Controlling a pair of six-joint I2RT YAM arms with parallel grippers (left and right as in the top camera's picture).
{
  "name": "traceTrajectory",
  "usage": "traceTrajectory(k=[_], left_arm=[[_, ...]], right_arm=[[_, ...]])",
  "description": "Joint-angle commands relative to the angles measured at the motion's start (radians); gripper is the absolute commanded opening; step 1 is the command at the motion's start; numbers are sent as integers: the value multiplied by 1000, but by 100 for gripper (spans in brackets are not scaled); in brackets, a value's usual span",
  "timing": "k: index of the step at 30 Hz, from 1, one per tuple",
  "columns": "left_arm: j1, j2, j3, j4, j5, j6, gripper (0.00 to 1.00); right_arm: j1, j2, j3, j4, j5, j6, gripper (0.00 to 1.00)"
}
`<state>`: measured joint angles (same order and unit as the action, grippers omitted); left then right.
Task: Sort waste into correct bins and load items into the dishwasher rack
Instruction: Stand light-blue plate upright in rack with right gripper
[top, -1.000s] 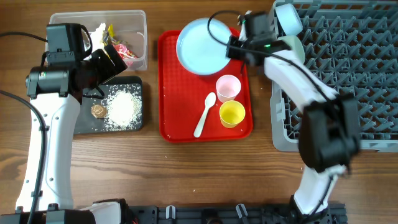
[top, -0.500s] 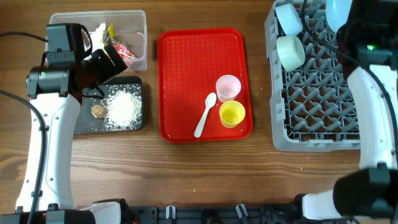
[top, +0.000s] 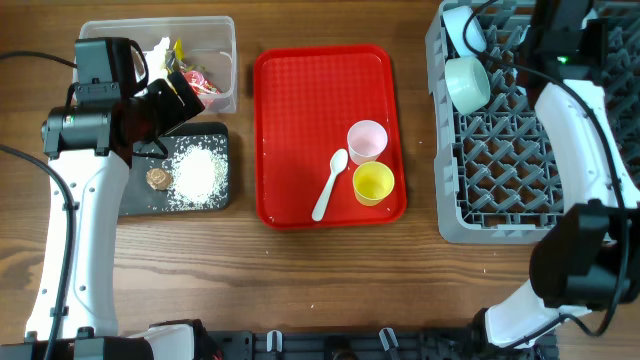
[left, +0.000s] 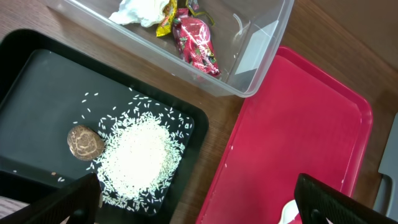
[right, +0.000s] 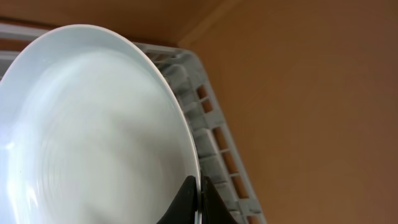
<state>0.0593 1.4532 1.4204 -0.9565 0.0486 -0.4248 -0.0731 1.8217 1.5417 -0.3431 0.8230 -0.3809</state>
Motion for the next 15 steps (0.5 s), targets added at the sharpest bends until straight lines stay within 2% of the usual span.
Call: traceTrajectory(k=[1,5,6,8,10,12,15], left_arm=[[5,4,5,2,-17,-10,100],[5,4,5,2,-17,-10,100],[5,4,5,2,-17,-10,100],[5,4,5,2,-17,-10,100],[5,4,5,2,-17,-10,100],[5,4,5,2,-17,-10,100],[5,4,5,2,-17,-10,100]], right_arm=[[23,54,2,9,-28,-10,4],[24,91,2,19,-40,-6,4],[24,92,2,32,-50,8,23],[24,91,2,70,-31,84,100],[28,69,3,92,0,174,100],[29,13,3,96,0,193,100],[30,-148,3,89,-32,289,100]])
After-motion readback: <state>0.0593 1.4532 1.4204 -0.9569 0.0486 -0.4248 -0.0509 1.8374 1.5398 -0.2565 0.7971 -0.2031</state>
